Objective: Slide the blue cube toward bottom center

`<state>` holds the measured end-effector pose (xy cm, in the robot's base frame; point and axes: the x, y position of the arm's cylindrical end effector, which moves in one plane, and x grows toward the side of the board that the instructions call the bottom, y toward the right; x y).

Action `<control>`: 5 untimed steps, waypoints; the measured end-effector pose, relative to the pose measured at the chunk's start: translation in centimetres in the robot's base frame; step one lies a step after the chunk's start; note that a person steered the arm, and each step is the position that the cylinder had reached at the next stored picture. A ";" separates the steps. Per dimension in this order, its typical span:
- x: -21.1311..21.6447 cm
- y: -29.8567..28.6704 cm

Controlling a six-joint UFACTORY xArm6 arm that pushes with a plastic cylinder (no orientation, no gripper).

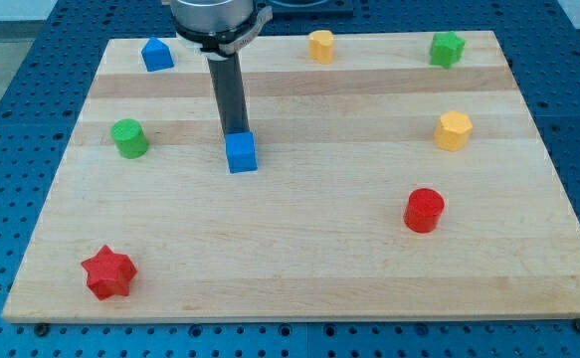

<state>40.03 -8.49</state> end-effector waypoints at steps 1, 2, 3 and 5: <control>2.4 0.0; 4.4 0.0; 5.8 0.0; 8.4 0.0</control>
<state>48.41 -8.49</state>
